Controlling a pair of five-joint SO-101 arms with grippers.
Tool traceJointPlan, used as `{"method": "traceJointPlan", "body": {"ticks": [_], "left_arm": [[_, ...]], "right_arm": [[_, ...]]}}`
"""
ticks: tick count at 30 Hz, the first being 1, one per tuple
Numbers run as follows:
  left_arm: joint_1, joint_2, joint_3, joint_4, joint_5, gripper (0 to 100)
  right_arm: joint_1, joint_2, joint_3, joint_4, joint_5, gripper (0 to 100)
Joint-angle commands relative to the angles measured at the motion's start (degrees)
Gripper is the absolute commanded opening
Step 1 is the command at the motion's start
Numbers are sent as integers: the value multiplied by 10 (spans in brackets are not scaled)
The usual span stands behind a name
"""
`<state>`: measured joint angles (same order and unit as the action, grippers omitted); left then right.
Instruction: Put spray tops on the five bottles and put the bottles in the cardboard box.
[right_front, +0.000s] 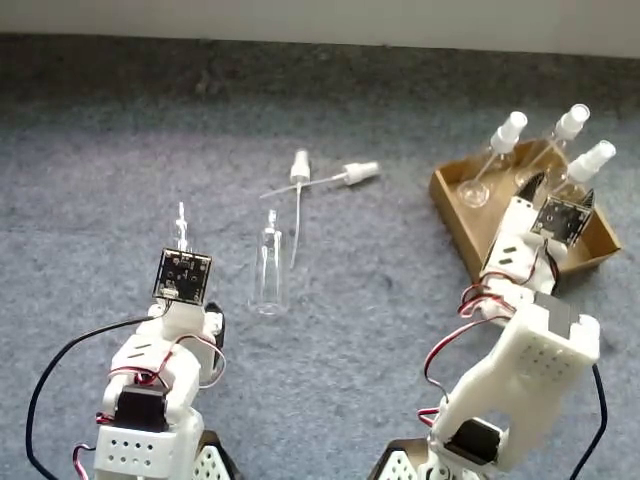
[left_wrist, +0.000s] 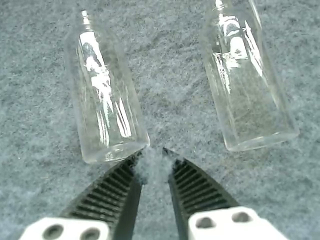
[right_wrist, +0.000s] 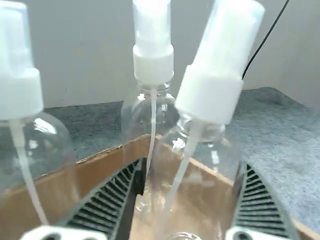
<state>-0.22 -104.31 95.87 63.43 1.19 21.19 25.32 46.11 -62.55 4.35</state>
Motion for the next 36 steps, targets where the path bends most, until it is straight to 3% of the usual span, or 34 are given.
{"method": "traceJointPlan", "body": {"ticks": [1,12,36], "left_arm": [[8,-4,11,-1,-4,5],[8,-4,11,-1,-4,5],[8,-4,11,-1,-4,5]], "right_arm": [[-6,-71,0,73,5,249],[-2,-133,7,89,5,249],[15,-285,6,345,6,249]]}}
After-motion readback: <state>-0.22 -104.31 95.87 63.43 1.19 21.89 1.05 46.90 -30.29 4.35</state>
